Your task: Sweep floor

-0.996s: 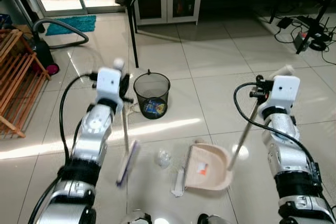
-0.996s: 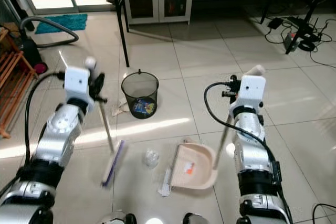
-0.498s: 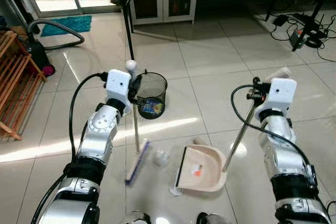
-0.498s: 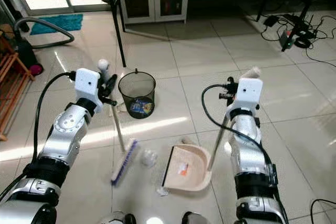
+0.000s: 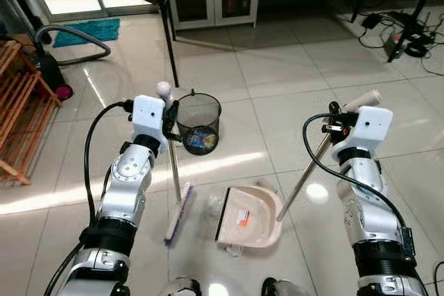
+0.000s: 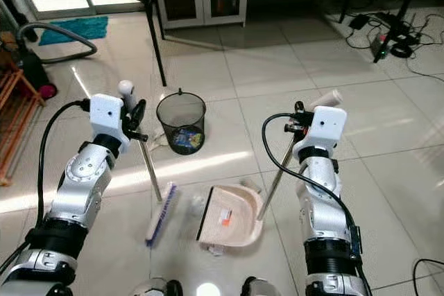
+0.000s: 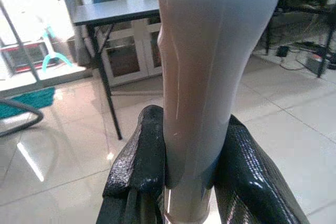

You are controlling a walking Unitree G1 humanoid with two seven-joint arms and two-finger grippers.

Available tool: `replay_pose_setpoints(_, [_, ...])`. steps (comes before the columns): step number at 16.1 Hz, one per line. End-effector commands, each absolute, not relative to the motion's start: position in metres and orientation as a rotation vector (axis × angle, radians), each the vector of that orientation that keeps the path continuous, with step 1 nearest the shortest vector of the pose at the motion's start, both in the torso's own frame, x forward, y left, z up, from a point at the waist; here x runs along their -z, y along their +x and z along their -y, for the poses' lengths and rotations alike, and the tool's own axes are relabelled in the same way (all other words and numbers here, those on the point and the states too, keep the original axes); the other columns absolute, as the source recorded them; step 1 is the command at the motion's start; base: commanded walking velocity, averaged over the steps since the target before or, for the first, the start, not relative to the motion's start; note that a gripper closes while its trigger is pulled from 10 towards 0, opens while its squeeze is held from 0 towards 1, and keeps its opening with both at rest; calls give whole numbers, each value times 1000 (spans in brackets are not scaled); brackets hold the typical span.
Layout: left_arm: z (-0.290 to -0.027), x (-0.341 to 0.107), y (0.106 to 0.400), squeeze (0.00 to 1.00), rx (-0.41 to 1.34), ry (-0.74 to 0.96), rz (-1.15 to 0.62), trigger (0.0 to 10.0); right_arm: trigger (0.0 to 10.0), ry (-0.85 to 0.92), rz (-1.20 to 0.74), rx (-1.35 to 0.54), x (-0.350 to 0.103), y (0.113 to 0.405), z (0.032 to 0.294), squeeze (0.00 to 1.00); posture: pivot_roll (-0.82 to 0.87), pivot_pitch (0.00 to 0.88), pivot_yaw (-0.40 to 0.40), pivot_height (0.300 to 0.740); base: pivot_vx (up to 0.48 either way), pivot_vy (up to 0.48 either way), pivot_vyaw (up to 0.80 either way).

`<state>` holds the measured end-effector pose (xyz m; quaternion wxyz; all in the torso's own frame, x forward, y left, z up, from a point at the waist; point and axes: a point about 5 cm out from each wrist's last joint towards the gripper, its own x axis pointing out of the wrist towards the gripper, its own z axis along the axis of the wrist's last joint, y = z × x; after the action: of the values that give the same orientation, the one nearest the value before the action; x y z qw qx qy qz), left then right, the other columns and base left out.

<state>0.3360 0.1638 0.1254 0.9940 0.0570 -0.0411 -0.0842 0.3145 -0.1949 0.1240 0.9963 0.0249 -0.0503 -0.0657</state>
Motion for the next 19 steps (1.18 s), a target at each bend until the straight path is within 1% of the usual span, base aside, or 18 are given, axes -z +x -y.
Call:
replay_pose_setpoints(1, [-164, -133, 335, 0, 164, 125, 116, 10000, 10000, 58, 127, 125, -131, 314, 193, 0, 6, 96, 66, 740, 0, 0, 0])
replay_pose_setpoints(2, [-163, -130, 333, 0, 178, 136, 107, 10000, 10000, 37, 108, 124, -128, 314, 193, 0, 8, 108, 69, 740, 0, 0, 0])
replay_pose_setpoints(3, [-167, -114, 330, 0, 177, 183, 36, 10000, 10000, -60, 79, 136, -124, 313, 197, 0, 7, 118, 75, 740, 0, 0, 0])
replay_pose_setpoints(5, [-171, -107, 326, 0, 158, 224, 26, 10000, 10000, -118, 72, 158, -121, 310, 202, 0, 14, 120, 75, 740, 0, 0, 0])
replay_pose_setpoints(7, [-173, -105, 324, 0, 154, 247, 20, 10000, 10000, -122, 64, 168, -119, 309, 204, 0, 16, 123, 74, 740, 0, 0, 0])
replay_pose_setpoints(9, [-172, -97, 319, 0, 157, 251, 11, 10000, 10000, -186, 46, 222, -112, 305, 218, 0, 21, 174, 67, 740, 0, 0, 0])
replay_pose_setpoints(10, [-169, -96, 322, 0, 163, 241, 34, 10000, 10000, -204, 50, 238, -112, 310, 219, 0, 17, 219, 66, 740, 0, 0, 0])
replay_pose_setpoints(12, [-169, -96, 324, 0, 156, 234, 52, 10000, 10000, -218, 58, 237, -112, 312, 217, 0, 15, 245, 65, 740, 0, 0, 0])
replay_pose_setpoints(15, [-171, -98, 334, 0, 135, 229, 56, 10000, 10000, -260, 103, 198, -117, 319, 203, 0, 15, 285, 91, 740, 0, 0, 0])
replay_pose_setpoints(18, [-170, -102, 344, 0, 143, 255, 66, 10000, 10000, -200, 148, 226, -120, 324, 193, 0, 17, 306, 96, 740, 0, 0, 0])
replay_pose_setpoints(19, [-169, -104, 348, 0, 128, 235, 67, 10000, 10000, -167, 166, 225, -121, 325, 188, 0, 25, 316, 93, 740, 0, 0, 0])
